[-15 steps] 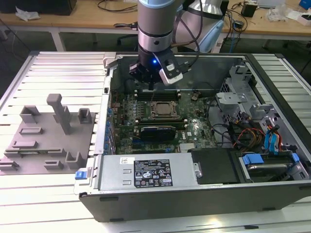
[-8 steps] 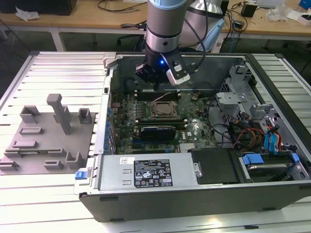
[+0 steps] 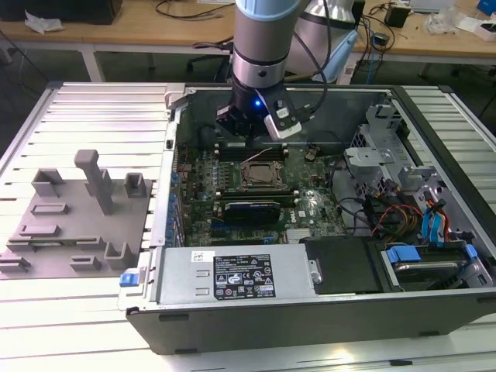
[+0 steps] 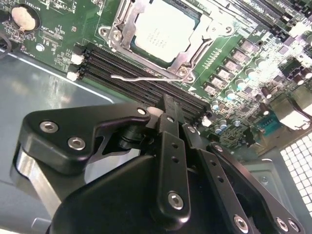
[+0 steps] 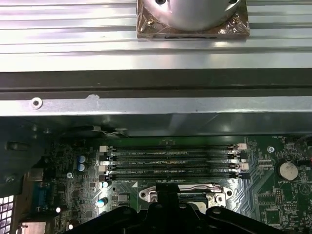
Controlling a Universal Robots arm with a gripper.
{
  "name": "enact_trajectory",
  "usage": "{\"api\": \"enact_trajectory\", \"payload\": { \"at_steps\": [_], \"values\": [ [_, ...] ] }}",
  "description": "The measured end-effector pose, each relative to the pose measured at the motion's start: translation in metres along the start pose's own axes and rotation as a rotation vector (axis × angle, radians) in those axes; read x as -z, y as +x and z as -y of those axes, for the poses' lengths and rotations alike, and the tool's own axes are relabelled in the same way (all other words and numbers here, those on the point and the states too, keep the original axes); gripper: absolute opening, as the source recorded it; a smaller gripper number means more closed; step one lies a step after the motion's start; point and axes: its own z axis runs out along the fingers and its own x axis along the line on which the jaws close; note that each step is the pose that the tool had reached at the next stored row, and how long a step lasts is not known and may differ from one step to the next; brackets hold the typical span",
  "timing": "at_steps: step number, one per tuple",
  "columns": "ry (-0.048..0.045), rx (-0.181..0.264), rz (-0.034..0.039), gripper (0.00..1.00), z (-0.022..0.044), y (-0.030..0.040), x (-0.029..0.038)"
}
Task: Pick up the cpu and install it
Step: 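Install the first cpu locking lever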
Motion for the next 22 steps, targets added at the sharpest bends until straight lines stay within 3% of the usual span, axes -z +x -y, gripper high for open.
{"api": "enact_trajectory", "payload": {
  "at_steps": [9,16,22],
  "values": [
    [0.0011,-0.022,0.0049,0.11,0.0022,0.0000,-0.0099],
    [0.0005,-0.135,0.0296,0.11,0.0040,-0.0010,-0.0184],
    [0.0005,-0.154,0.0335,0.11,0.0044,-0.0075,-0.0205]
  ]
}}
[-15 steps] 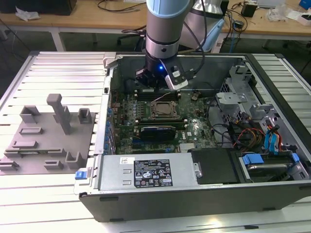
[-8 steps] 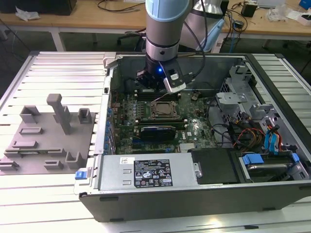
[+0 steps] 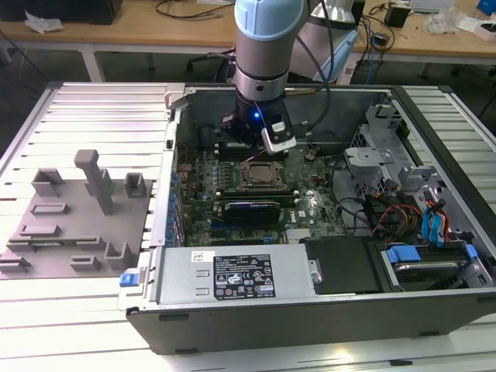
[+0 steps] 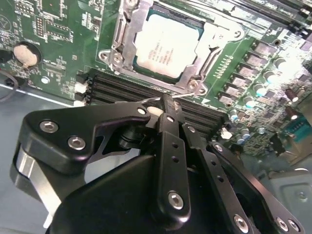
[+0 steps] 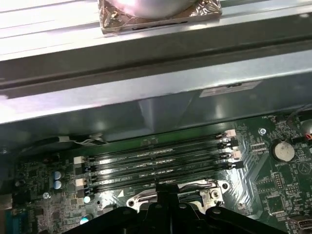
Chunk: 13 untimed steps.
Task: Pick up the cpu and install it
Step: 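Install the first cpu locking lever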
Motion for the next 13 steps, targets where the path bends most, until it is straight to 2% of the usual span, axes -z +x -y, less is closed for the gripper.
{"api": "enact_trajectory", "payload": {
  "at_steps": [5,9,13],
  "values": [
    [-0.0001,-0.009,0.0018,0.11,-0.0003,-0.0048,-0.0027],
    [-0.0001,-0.015,0.0030,0.11,-0.0026,-0.0046,-0.0051],
    [-0.0004,-0.041,0.0088,0.11,-0.0030,-0.0044,-0.0063]
  ]
}}
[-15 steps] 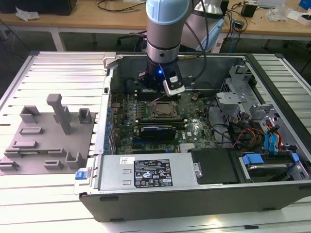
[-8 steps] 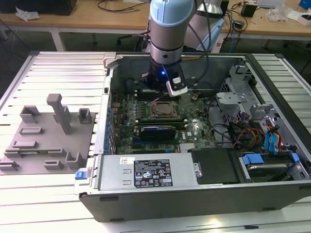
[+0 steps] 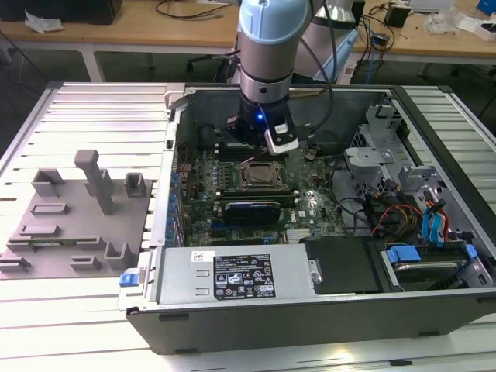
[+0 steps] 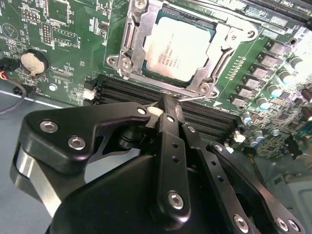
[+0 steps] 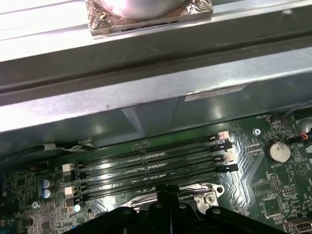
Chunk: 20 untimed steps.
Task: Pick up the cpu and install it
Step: 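Install the first cpu locking lever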
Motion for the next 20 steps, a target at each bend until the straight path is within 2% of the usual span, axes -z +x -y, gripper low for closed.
{"api": "enact_trajectory", "payload": {
  "at_steps": [2,8,12,15,20],
  "values": [
    [0.0000,-0.015,0.0032,0.11,-0.0003,0.0001,-0.0005],
    [-0.0004,-0.100,0.0219,0.11,-0.0013,0.0004,-0.0032],
    [-0.0004,-0.125,0.0272,0.11,-0.0028,0.0008,-0.0044],
    [-0.0007,-0.149,0.0326,0.11,-0.0062,0.0016,-0.0061],
    [-0.0008,-0.167,0.0365,0.11,-0.0096,0.0024,-0.0076]
  ]
}}
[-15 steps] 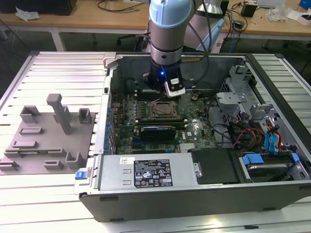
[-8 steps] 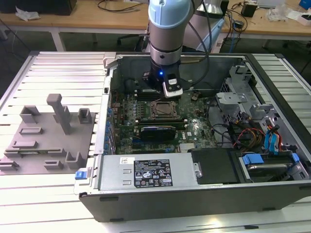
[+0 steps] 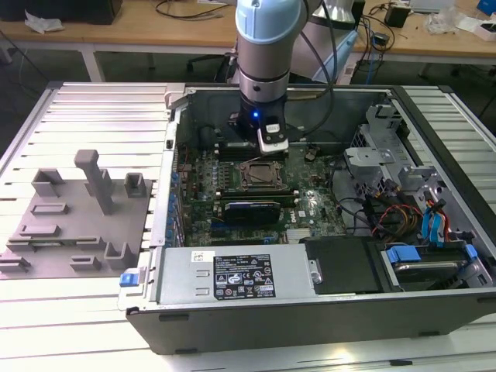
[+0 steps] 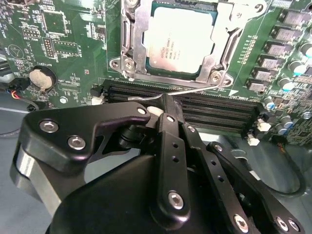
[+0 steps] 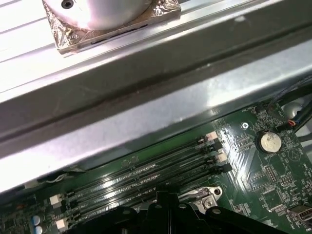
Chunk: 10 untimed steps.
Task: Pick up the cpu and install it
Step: 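Install the first cpu locking lever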
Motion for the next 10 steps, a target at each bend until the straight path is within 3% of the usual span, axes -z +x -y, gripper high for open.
{"api": "enact_trajectory", "payload": {
  "at_steps": [10],
  "values": [
    [-0.0003,-0.101,0.0222,0.11,0.0012,0.0000,-0.0059]
  ]
}}
